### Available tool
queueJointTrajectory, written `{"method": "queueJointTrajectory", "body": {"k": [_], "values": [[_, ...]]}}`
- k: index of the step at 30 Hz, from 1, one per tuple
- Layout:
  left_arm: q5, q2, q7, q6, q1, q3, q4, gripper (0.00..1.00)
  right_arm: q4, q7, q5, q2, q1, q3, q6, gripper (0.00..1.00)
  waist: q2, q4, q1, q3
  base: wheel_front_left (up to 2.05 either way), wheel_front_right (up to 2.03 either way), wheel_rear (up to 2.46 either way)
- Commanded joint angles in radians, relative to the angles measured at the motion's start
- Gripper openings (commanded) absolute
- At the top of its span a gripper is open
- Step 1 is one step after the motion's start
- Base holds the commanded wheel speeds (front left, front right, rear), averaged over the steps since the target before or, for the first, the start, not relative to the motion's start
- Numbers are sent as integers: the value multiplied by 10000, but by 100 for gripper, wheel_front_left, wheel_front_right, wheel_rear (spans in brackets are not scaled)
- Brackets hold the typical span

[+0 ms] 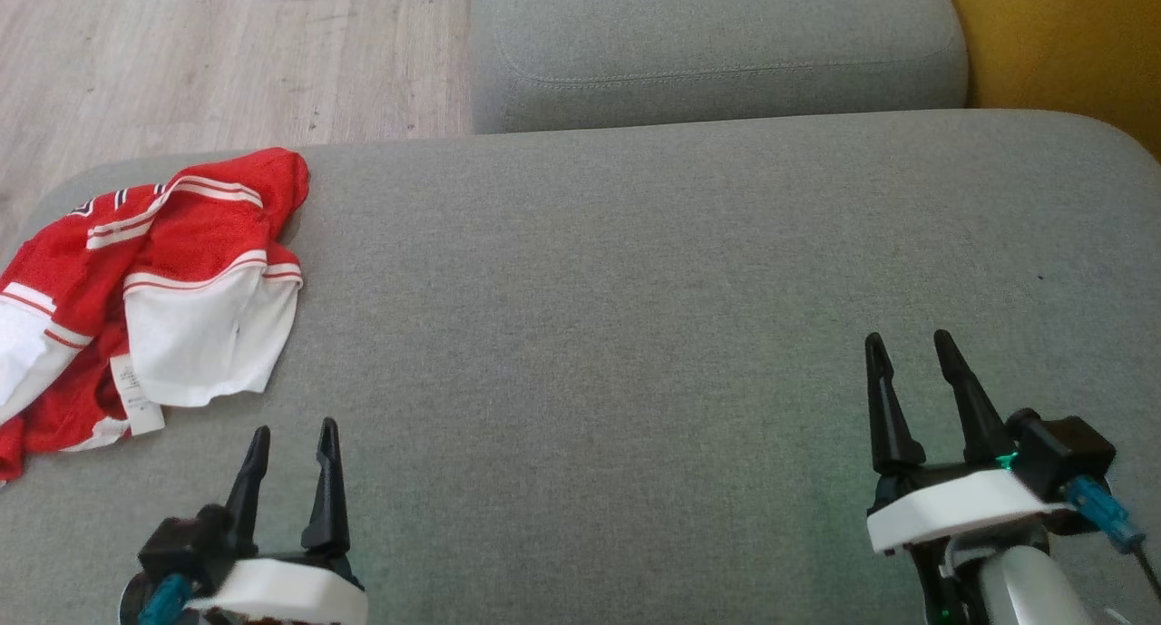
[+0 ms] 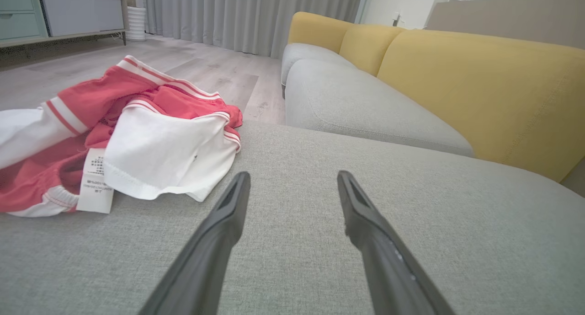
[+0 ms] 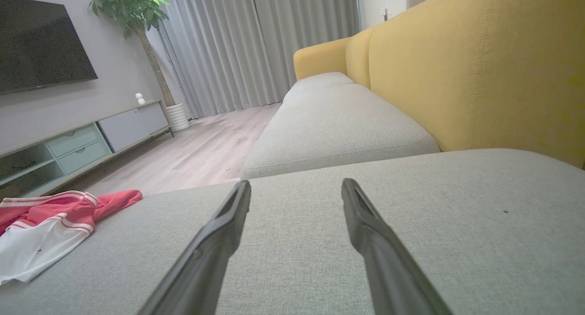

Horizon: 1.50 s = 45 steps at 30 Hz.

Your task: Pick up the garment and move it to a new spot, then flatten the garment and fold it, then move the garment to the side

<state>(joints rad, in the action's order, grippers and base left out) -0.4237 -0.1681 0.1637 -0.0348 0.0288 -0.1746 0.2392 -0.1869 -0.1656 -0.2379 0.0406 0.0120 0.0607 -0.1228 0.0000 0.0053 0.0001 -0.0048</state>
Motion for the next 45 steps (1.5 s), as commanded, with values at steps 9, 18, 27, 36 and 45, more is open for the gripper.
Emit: {"method": "queueJointTrajectory", "body": {"k": [9,18,27,36,45], "values": [[1262,-293,412,151,-167,119,-367,100,331,-396,1330,89,314,159,-67,100,0,17,-1,-1,0,0,0],[2162,-380,678,228,-46,293,-385,100,57,-661,1855,92,226,-91,-72,100,0,28,-1,4,0,0,0],[2876,-269,976,158,72,779,-302,100,-95,-956,2921,97,229,-169,-79,100,0,-14,-1,-11,0,0,0],[2608,-41,981,24,77,1347,-1,100,-207,-962,2810,97,221,-221,-79,100,0,-39,-1,-16,0,0,0],[2412,211,981,-198,31,1919,248,100,-340,-962,2613,97,180,-258,-79,100,0,-75,-1,-32,0,0,0]]}}
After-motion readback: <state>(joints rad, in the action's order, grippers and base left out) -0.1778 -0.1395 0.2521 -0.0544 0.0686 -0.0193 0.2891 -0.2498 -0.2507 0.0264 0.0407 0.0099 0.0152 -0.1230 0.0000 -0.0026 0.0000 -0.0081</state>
